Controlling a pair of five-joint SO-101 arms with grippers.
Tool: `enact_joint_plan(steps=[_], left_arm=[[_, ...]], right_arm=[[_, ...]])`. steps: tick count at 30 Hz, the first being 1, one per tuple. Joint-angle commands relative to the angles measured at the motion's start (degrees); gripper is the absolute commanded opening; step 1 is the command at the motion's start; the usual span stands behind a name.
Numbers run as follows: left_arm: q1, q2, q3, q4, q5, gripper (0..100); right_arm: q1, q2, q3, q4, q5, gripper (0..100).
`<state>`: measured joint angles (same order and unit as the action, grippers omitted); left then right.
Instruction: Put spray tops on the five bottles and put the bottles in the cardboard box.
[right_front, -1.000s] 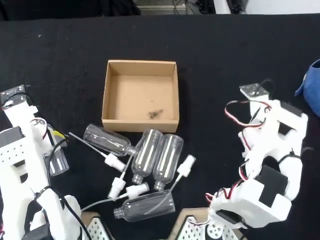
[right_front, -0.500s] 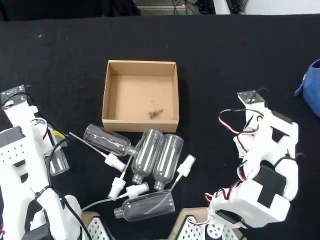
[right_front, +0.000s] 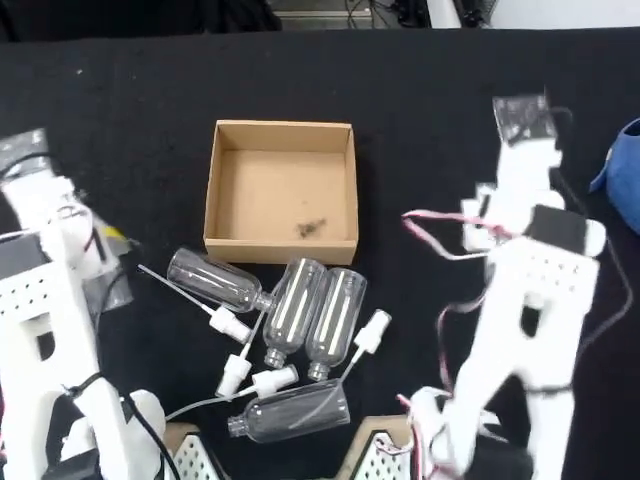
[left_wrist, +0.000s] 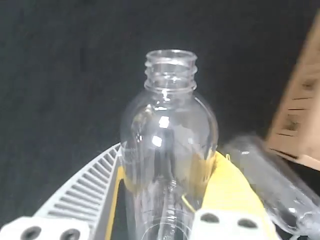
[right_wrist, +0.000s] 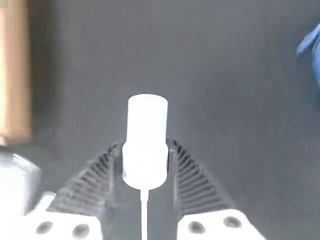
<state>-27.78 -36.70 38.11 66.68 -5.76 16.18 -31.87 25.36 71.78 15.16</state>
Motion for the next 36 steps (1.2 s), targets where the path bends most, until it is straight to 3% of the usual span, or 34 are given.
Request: enact_joint_plan(steps=[1,5,9,14,20,24,31,36], left_arm=[[8.40,-1.93,-5.41,-0.44,0.44,3],[15.78,-4.40,-3.82,-6.42,0.53,3],[23.25,-11.34,0.22,-12.04,0.53,3],[27.47,-22.77,10.95,-19.87,0.53,3],[27.91,-37.10,28.62,-34.64,0.62,3],[29.67,-46.07,36.35,-39.91,6.15,3],[34.51,-57.14,45.14,-45.19,8.26,3],[36.18,-63.21,52.09,-53.19,8.26,3]], right_arm=[[-9.93,-7.69,-8.13,1.05,-8.70,1.1],[-18.64,-7.16,-14.11,-1.49,-17.05,1.1],[-22.51,-6.20,-17.01,-9.23,-26.11,1.1],[-28.31,-5.85,-17.27,-20.22,-32.79,1.1],[-34.20,-4.44,-16.22,-34.99,-33.49,1.1],[-36.22,-1.80,-16.13,-43.25,-33.58,1.1],[-39.21,-2.15,-16.31,-45.45,-33.49,1.1],[-39.65,-4.79,-15.60,-44.13,-33.14,1.1]])
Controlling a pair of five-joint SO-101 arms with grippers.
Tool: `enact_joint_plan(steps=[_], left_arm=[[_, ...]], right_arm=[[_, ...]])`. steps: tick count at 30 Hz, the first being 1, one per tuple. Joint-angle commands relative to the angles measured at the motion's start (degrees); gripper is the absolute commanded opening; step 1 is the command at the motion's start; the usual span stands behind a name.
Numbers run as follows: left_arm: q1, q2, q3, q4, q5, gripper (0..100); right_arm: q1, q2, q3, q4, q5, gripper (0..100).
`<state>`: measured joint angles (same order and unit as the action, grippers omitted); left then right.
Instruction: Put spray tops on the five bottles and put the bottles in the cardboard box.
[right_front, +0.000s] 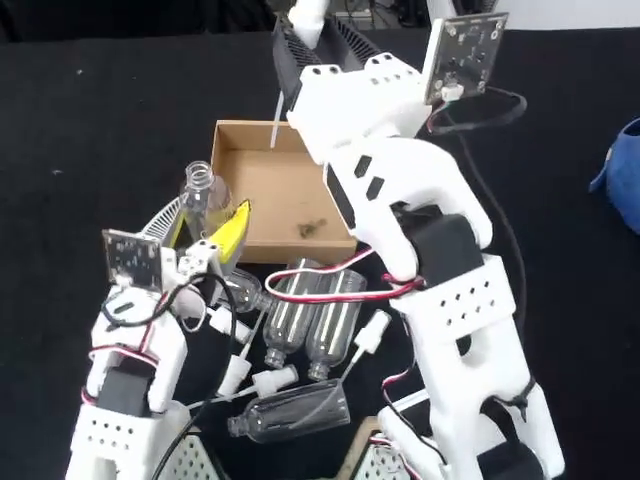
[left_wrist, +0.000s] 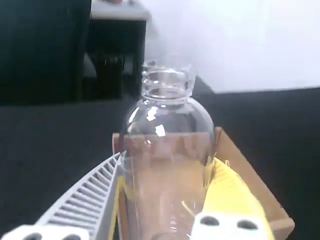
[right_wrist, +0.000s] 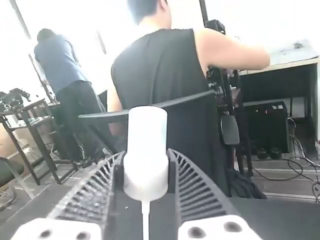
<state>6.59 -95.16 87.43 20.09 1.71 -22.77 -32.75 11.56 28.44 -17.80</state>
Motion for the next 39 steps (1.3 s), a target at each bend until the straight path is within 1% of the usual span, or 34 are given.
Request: enact_joint_plan(steps=[1,5,11,13,16,18,26,35,37,39], left_arm=[[2.42,-5.80,4.00,-8.09,0.79,3],[5.41,-9.32,8.48,-10.64,0.70,3],[7.69,-9.41,9.01,-10.73,0.70,3],[8.48,-9.41,9.10,-12.13,0.70,3],[8.22,-9.41,9.54,-15.47,0.79,3],[7.96,-9.32,9.54,-16.18,0.97,3],[7.34,-9.32,9.89,-16.09,0.70,3],[7.25,-8.97,9.89,-15.82,0.70,3],[7.43,-9.05,9.89,-14.24,0.70,3],[7.69,-9.14,9.89,-11.87,0.70,3]], right_arm=[[-0.62,-4.26,-1.80,-0.62,-0.18,1.1],[0.70,-4.70,-2.15,-0.26,-0.18,1.1],[0.62,-4.70,-2.24,-0.35,-0.26,1.1],[0.62,-4.70,-2.24,-0.70,-0.26,1.1],[0.53,-4.62,-2.33,-0.79,-0.35,1.1],[-0.62,-4.62,-3.21,-0.53,-0.18,1.1],[-5.10,-4.79,-3.56,-0.35,-0.18,1.1],[-5.63,-12.88,-2.24,2.90,-0.44,1.1],[-5.89,-13.32,-1.19,2.11,-0.53,1.1],[-8.09,-13.32,-0.84,1.58,-0.18,1.1]])
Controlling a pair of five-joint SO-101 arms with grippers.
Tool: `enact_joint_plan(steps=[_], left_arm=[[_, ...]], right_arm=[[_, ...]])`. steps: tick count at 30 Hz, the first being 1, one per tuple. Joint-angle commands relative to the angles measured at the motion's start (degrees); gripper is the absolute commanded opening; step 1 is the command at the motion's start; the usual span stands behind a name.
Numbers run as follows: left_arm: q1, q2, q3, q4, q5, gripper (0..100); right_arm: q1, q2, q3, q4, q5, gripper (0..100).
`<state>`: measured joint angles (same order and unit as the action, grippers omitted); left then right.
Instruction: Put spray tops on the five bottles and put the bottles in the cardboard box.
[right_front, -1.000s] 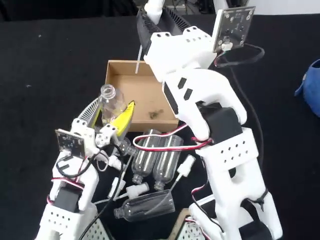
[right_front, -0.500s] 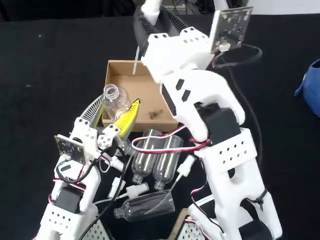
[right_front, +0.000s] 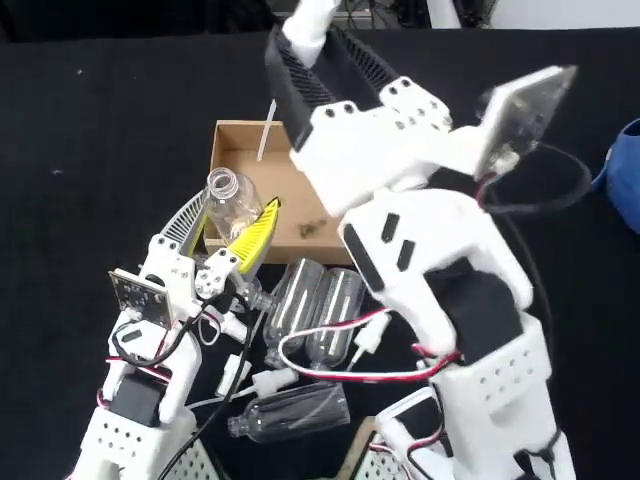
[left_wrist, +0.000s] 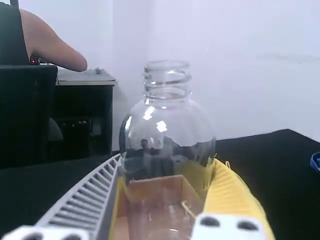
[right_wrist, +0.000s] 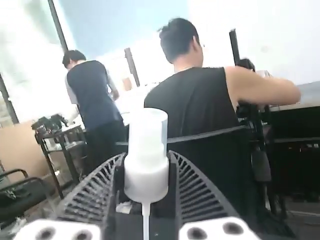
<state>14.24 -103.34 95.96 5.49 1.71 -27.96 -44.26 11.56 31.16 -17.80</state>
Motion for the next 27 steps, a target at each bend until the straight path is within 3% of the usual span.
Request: enact_joint_plan(steps=[1,9,17,27], left_arm=[[0.04,-0.97,1.36,3.43,0.70,3],[0.13,-1.05,1.36,3.60,0.70,3],[0.13,-1.14,1.36,3.52,0.70,3],[0.04,-1.14,1.36,3.60,0.70,3]], right_arm=[[-3.69,-1.80,-0.84,-1.14,-0.18,1.1],[-6.15,-1.36,0.75,-2.11,1.32,1.1],[-7.56,-0.75,12.18,-15.30,6.15,1.1],[-12.31,-0.40,9.54,-11.60,8.35,1.1]])
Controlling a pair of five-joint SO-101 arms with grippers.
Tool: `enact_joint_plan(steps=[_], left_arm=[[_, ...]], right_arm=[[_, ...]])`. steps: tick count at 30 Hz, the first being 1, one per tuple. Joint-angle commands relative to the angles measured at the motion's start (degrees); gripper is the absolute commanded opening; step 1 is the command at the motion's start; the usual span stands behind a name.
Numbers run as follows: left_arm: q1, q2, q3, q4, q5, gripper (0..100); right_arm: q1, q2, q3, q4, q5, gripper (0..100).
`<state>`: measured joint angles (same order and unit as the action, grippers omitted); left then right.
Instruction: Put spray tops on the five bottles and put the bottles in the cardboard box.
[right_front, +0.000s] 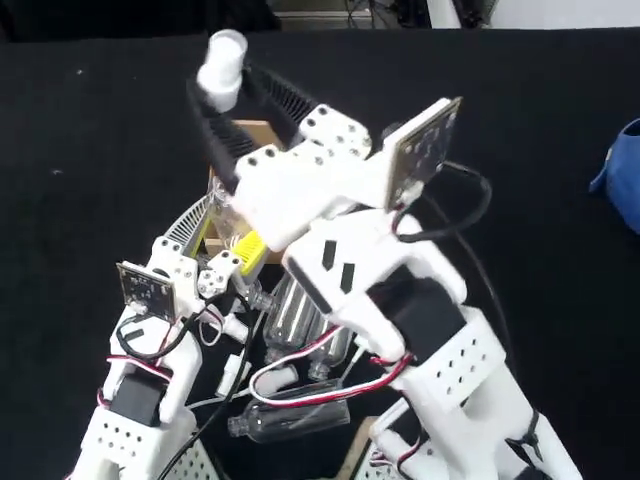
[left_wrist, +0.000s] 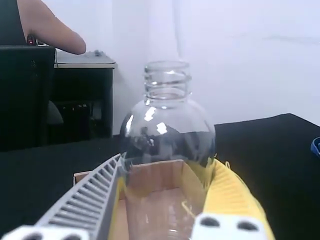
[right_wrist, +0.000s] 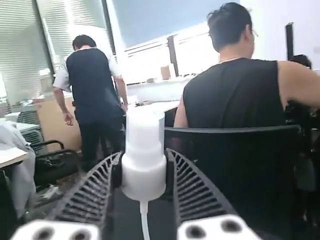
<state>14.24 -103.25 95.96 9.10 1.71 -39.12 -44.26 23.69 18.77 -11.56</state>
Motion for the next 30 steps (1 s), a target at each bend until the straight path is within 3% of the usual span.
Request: enact_joint_plan(steps=[1,5,23,30], left_arm=[[0.04,-1.23,1.36,0.00,0.70,3],[-0.31,-1.23,1.36,0.09,0.70,3],[0.04,-1.23,1.36,0.00,0.70,3],[-0.13,-1.23,1.36,0.00,0.70,3]], right_arm=[[-1.14,-0.31,-3.12,0.79,3.43,1.1],[-0.88,-0.31,-2.95,0.79,6.95,1.1],[-0.79,-0.75,-2.68,2.11,7.38,1.1],[-0.97,-0.84,-0.40,9.32,7.38,1.1]])
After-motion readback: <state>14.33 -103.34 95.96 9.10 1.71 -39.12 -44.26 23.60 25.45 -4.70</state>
